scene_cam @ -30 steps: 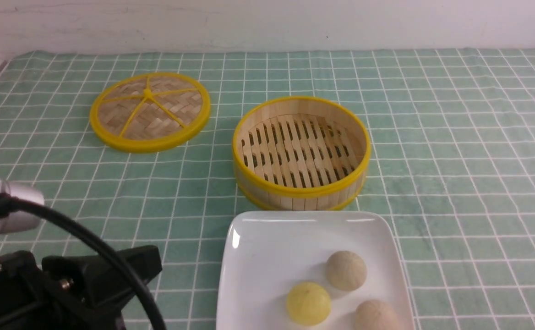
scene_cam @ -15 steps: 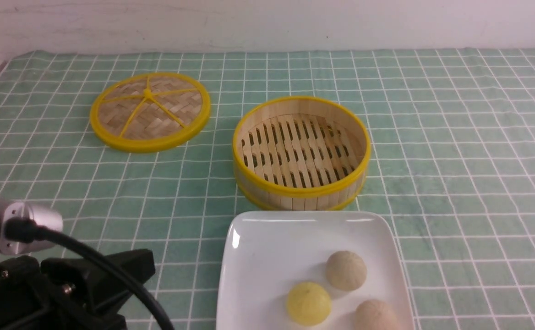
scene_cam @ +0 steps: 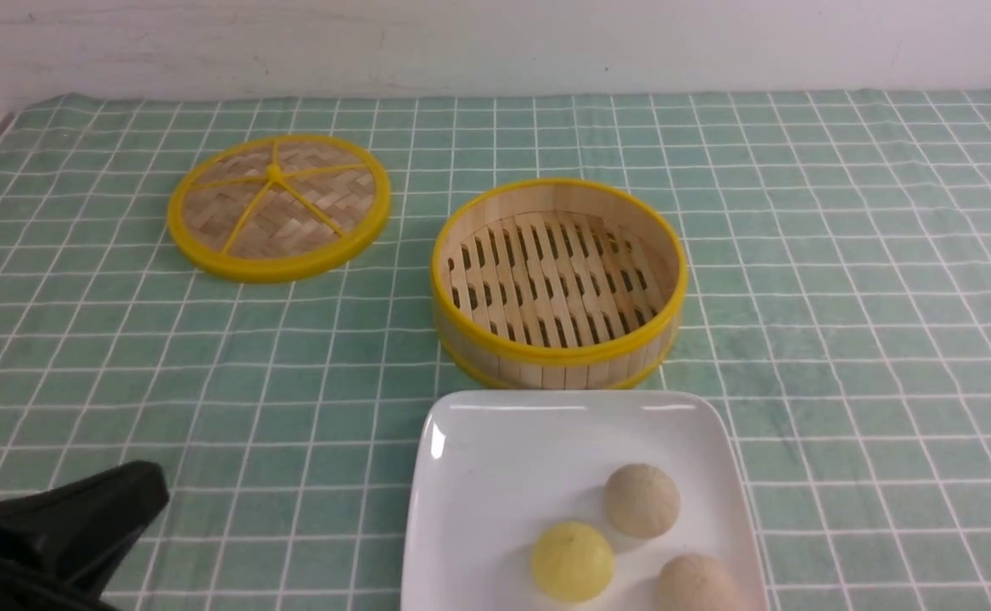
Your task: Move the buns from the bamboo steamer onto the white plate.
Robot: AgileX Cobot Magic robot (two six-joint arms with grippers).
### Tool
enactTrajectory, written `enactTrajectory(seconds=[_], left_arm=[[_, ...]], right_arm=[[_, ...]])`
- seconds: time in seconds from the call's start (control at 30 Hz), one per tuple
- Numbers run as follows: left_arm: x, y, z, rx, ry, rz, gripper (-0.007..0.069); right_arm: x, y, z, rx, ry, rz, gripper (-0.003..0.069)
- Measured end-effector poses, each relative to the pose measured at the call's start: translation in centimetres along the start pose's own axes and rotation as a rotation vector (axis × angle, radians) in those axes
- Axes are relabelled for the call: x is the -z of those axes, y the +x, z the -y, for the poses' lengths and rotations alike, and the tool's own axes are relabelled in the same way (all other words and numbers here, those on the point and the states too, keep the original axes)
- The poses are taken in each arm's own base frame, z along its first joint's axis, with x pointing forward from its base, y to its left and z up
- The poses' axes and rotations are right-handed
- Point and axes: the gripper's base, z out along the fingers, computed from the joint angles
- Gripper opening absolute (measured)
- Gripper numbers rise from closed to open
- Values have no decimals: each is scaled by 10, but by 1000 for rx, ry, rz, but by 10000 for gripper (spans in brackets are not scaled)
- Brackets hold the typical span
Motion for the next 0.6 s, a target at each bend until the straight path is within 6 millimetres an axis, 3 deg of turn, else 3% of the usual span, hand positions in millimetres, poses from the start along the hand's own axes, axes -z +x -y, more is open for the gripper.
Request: enactTrajectory(seconds=[0.37, 0.47, 0.6], left_arm=[[11, 73, -42, 16, -409, 66, 43], [11, 85, -47, 43, -471, 51, 43], [12, 85, -47, 40, -478, 75, 43]], right_arm=[[0, 0, 0, 0, 0, 0, 115], [0, 0, 0, 0, 0, 0, 118], [0, 0, 0, 0, 0, 0, 122]])
